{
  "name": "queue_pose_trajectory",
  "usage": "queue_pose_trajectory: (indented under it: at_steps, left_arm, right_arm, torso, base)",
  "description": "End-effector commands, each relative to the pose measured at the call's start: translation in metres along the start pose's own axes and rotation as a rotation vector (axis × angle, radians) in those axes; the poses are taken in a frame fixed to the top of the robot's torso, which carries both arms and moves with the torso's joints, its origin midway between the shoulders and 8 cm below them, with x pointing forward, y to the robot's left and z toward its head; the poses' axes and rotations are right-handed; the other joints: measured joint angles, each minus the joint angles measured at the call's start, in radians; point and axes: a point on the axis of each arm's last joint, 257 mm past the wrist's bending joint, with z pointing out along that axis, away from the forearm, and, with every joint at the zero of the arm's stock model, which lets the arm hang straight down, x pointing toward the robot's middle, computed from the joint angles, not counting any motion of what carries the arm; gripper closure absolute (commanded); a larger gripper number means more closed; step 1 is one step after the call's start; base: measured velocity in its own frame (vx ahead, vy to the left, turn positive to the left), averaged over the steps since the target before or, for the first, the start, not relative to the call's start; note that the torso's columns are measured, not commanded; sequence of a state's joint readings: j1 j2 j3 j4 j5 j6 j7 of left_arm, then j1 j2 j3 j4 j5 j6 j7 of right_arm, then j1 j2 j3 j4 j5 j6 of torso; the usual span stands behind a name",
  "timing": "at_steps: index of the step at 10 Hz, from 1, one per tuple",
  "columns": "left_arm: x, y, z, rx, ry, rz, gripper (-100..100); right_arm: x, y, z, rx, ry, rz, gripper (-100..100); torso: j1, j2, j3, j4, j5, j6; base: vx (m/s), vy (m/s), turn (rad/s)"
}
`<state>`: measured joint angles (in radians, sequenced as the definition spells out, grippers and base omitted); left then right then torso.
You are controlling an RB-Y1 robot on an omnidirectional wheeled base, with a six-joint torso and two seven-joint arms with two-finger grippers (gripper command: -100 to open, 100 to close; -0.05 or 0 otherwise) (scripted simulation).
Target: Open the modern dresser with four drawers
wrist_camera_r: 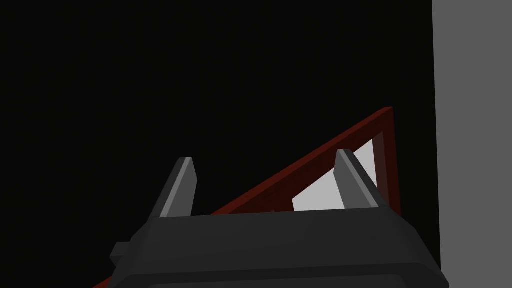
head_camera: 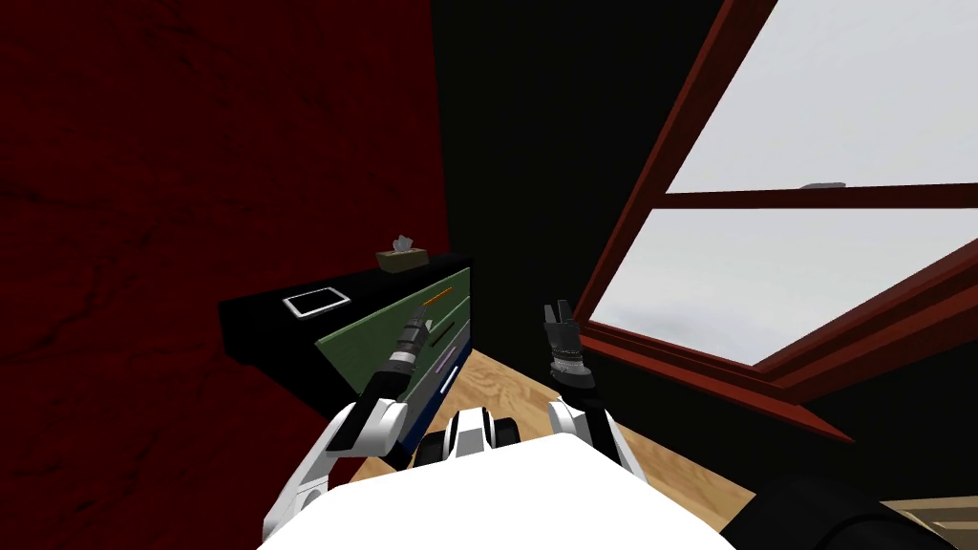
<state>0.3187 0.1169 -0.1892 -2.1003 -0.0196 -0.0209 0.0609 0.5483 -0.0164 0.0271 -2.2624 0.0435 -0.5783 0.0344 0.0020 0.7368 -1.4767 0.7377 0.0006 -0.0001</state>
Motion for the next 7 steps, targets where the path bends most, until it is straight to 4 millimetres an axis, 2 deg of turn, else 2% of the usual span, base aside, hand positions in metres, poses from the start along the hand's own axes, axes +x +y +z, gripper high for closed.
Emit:
queue_pose_trajectory:
  at_steps: [1,4,5,6,7]
  left_arm:
    - [0.0,0.002,0.004,0.007,-0.029,-0.051,-100]
    - [-0.001,-0.008,0.003,0.007,-0.027,-0.047,-100]
    - [-0.001,-0.006,0.004,0.008,-0.026,-0.045,-100]
    - [0.0,0.001,0.003,0.006,-0.023,-0.041,100]
    - [0.0,-0.001,0.003,0.004,-0.025,-0.044,100]
  right_arm:
    - [0.0,0.0,0.0,0.0,0.0,0.0,0]
    - [0.0,0.0,0.0,0.0,0.0,0.0,0]
    - [0.0,0.0,0.0,0.0,0.0,0.0,0]
    - [0.0,0.0,0.0,0.0,0.0,0.0,0]
    - [0.0,0.0,0.0,0.0,0.0,0.001,0]
  torso:
    - [-0.002,0.001,0.001,0.0,-0.001,0.0]
    - [-0.007,0.001,0.001,0.0,-0.002,0.0]
    - [-0.006,0.002,0.001,0.0,-0.002,0.0]
    - [-0.003,0.003,0.001,0.001,-0.001,0.0]
    - [0.0,0.004,0.003,0.001,0.0,0.0]
  base:
    - [0.056,0.11,-0.001]
    - [0.045,0.007,0.028]
    - [0.015,-0.018,0.016]
    - [-0.03,0.008,-0.072]
    - [-0.023,0.005,-0.018]
